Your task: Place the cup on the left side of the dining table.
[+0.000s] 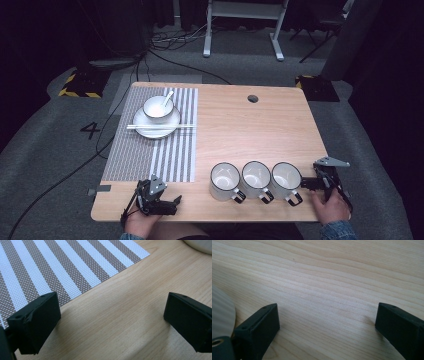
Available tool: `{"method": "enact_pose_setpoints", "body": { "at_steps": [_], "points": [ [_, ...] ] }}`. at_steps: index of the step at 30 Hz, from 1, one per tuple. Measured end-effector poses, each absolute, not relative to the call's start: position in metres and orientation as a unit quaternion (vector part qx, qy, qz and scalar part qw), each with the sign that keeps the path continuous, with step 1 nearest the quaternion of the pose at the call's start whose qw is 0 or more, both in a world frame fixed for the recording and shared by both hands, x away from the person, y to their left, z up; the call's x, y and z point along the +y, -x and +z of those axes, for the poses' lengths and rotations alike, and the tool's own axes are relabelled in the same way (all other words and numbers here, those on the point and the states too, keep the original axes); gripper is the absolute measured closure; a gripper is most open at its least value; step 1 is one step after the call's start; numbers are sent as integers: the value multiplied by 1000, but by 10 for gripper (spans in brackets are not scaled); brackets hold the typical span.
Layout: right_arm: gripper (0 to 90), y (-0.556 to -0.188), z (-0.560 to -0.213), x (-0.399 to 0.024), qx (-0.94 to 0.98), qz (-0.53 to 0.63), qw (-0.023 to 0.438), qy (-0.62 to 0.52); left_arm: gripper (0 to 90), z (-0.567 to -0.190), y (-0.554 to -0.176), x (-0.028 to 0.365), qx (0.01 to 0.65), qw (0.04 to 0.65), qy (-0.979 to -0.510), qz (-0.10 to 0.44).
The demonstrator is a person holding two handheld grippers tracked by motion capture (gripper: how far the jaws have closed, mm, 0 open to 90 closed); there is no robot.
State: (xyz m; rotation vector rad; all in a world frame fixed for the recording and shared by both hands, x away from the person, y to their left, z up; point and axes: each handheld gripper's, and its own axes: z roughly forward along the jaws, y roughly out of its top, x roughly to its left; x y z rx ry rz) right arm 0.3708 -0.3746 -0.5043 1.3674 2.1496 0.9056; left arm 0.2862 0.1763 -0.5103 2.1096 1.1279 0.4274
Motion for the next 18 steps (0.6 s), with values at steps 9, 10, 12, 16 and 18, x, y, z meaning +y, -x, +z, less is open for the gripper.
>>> {"method": "enact_pose_setpoints", "body": {
  "at_steps": [9,10,12,16,18],
  "points": [
    [55,-371,-504,-375,776,327,217,-494,8,-510,-286,173,434,342,-817,166],
    [56,-371,-504,-375,776,327,217,-494,9,-510,-286,173,434,341,-817,165],
    [56,-371,-504,-375,776,327,217,-494,9,-510,-286,173,437,341,-815,166],
    [56,-371,-504,-375,776,327,217,-494,9,-507,-284,168,461,326,-808,167],
    [56,-371,-504,-375,776,327,217,-494,8,-507,-285,168,460,326,-809,166]
  ]
}}
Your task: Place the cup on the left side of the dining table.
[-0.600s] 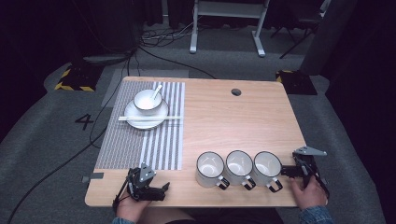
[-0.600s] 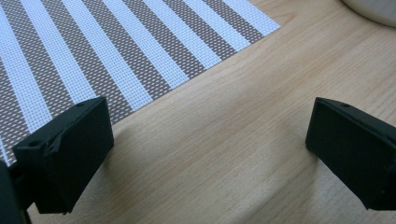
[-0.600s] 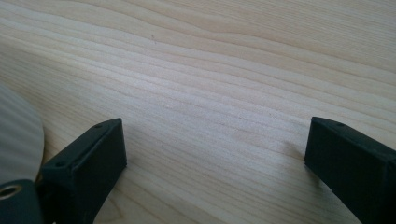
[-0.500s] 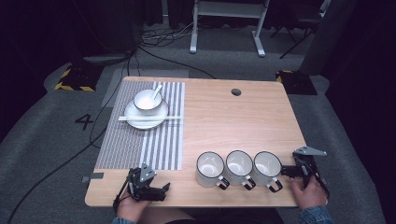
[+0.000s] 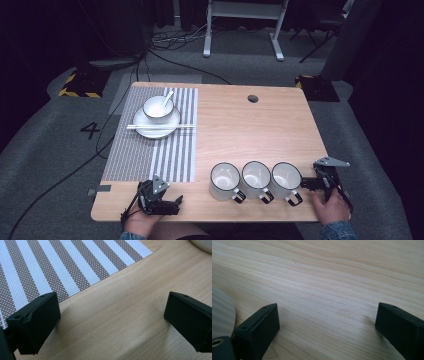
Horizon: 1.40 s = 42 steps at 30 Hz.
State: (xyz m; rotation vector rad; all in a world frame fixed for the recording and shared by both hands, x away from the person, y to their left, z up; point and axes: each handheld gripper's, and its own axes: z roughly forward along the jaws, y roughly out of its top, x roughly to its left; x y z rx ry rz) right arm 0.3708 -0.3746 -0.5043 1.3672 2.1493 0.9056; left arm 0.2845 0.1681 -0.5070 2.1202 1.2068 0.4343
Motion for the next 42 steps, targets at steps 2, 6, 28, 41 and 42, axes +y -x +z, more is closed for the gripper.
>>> {"method": "enact_pose_setpoints", "body": {
  "at_steps": [2,6,28,41,42],
  "points": [
    [56,-371,-504,-375,776,327,217,-494,8,-508,-285,169,456,330,-810,167],
    [56,-371,-504,-375,776,327,217,-494,27,-505,-285,169,452,325,-816,158],
    [56,-371,-504,-375,776,327,217,-494,19,-472,-274,164,445,417,-768,197],
    [56,-371,-504,-375,776,327,218,-493,18,-458,-269,142,427,418,-777,197],
    [56,-371,-504,-375,776,327,217,-494,16,-457,-268,139,426,419,-778,195]
  ]
}}
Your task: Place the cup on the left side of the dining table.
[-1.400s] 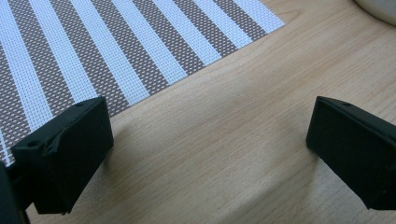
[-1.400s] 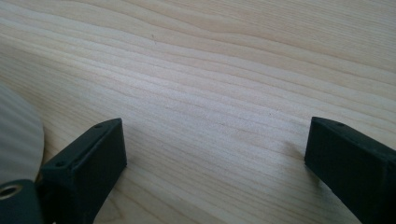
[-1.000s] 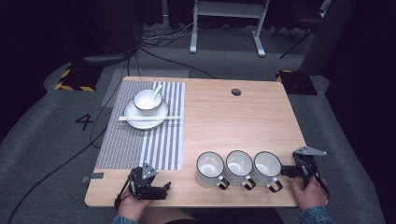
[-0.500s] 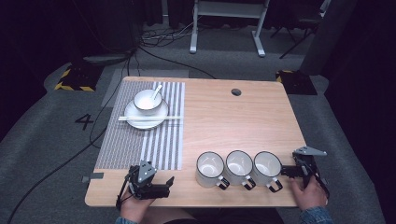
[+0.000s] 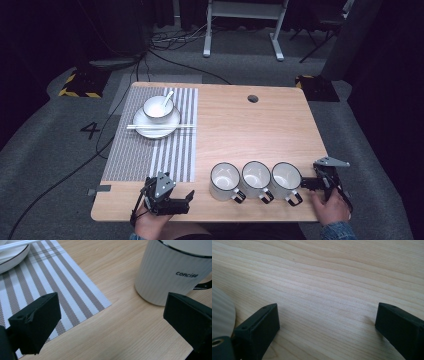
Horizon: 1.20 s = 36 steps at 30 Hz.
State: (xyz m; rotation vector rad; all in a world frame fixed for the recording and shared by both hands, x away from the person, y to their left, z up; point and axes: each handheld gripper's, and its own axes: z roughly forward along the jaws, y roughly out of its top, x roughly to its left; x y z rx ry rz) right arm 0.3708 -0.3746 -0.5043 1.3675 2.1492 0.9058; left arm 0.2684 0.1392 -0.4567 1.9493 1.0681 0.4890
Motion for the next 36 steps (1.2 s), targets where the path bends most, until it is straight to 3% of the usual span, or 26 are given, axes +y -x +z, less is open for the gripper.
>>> {"method": "enact_pose_setpoints", "body": {
  "at_steps": [17,28,36],
  "points": [
    [55,-370,-504,-374,774,327,217,-497,0,-449,-274,91,364,424,-809,185],
    [54,-370,-504,-374,773,327,217,-498,0,-462,-294,67,345,435,-822,125],
    [55,-370,-504,-374,773,327,217,-498,0,-472,-304,46,324,432,-833,119]
  ]
}}
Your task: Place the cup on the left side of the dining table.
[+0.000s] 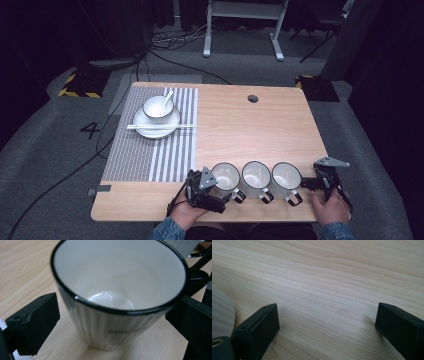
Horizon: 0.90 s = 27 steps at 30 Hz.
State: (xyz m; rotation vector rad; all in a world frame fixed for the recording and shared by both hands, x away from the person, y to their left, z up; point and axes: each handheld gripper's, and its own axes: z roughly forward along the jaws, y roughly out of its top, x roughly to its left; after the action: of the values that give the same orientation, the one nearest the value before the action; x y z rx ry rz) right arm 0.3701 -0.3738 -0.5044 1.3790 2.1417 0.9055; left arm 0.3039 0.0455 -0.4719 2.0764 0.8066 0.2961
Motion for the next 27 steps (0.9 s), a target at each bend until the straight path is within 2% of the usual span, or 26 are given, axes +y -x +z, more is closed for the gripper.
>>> {"method": "enact_pose_setpoints", "body": {
  "at_steps": [13,27],
  "points": [
    [54,-370,-504,-374,773,327,218,-498,5,-486,-318,29,329,429,-834,113],
    [54,-370,-504,-374,773,327,218,-498,25,-495,-319,24,310,447,-826,146]
  ]
}}
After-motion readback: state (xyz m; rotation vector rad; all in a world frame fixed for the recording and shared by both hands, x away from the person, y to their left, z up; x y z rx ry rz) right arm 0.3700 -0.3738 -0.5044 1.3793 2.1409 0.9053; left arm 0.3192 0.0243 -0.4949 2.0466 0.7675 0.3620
